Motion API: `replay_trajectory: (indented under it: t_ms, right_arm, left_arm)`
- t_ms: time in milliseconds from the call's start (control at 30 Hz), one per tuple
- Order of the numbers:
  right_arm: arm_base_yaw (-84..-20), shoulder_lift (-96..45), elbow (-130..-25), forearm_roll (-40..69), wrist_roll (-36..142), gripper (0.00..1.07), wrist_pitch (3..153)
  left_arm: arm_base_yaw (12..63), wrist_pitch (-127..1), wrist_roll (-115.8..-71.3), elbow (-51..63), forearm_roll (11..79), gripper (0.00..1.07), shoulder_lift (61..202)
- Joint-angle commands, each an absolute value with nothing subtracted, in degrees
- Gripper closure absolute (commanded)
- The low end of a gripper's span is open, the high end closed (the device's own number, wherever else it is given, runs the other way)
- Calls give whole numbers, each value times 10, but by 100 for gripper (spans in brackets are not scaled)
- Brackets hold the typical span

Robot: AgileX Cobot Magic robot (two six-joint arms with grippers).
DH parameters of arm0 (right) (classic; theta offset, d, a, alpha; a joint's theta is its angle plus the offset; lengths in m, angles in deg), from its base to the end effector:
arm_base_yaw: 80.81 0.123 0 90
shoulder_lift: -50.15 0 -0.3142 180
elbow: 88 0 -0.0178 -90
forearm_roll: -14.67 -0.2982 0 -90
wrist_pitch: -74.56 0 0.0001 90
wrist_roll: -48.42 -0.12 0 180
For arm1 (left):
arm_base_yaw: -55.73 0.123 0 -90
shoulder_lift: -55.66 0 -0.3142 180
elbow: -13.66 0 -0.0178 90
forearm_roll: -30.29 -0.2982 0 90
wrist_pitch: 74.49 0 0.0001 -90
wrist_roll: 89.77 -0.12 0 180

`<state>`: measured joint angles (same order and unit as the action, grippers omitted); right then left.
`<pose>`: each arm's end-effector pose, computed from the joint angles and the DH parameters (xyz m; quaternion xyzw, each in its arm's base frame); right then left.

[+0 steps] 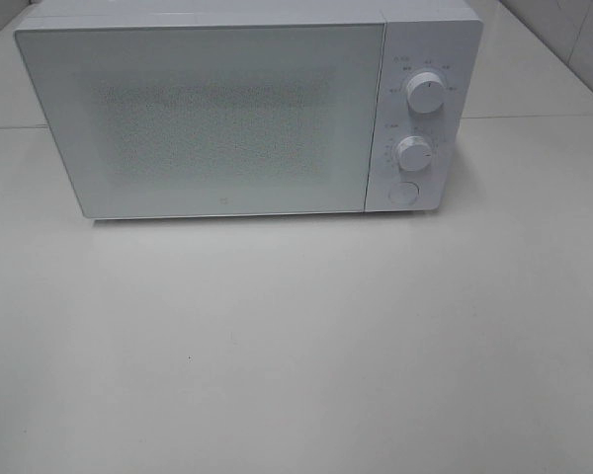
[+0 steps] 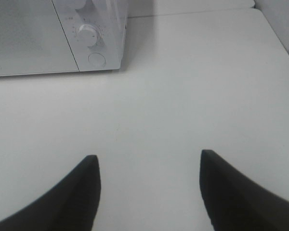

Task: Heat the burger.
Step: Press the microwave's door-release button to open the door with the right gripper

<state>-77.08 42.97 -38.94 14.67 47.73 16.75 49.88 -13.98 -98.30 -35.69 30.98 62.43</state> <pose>0.0358 0.0023 0.2938 -0.0223 0.8386 0.0210 0.5439 0.0326 -0.0046 0.2872 0.1067 0.8442 0.0063 0.5252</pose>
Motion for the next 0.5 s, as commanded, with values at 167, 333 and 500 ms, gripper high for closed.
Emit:
replay_trajectory:
  t_ms: [167, 333, 500]
  right_arm:
    - [-775, 449, -387, 143, 490, 50, 172]
    - [-775, 449, -387, 143, 490, 50, 172]
    - [-775, 449, -387, 143, 490, 50, 172]
  left_arm:
    - [501, -149, -977, -357, 311, 106, 613]
    - [501, -149, -978, -357, 311, 106, 613]
    - [501, -149, -978, -357, 311, 106, 613]
